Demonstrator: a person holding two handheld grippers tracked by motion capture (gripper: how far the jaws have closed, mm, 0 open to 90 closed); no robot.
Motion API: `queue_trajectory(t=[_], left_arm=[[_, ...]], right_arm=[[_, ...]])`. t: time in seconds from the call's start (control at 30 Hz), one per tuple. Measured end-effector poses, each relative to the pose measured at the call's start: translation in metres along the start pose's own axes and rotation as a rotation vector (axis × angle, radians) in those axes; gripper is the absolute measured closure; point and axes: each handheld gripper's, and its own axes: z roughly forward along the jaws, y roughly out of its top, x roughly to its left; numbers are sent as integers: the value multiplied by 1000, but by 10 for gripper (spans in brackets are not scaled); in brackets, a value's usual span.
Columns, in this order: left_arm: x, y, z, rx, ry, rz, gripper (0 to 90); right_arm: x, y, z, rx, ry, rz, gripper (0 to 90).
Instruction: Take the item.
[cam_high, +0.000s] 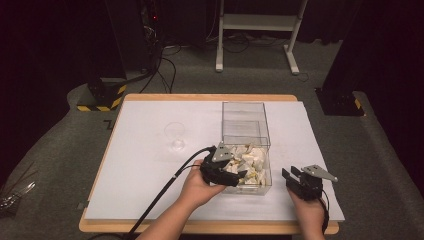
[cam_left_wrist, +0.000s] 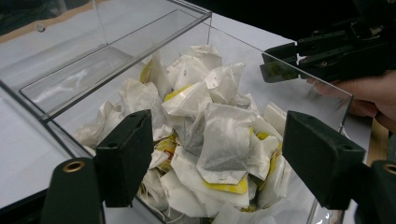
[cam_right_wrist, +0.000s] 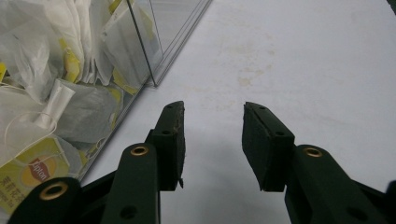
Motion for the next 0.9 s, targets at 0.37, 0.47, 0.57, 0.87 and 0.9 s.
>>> queue_trajectory(t=[0.37, 0.47, 0.57, 0.87, 0.9], left_arm=[[2, 8, 16, 57, -28, -3, 380], [2, 10, 20, 94, -30, 13, 400], [1, 13, 24, 124, -33, 19, 430], [0, 15, 32, 174, -25, 27, 469], [1, 15, 32, 178, -26, 24, 477]], right_arm=[[-1, 0, 0, -4, 4, 5, 595], [-1, 0, 0, -4, 5, 4, 595], [-2, 0, -1, -5, 5, 8, 595], [-3, 0, -2, -8, 8, 19, 595], [-4, 0, -2, -7, 8, 20, 595]])
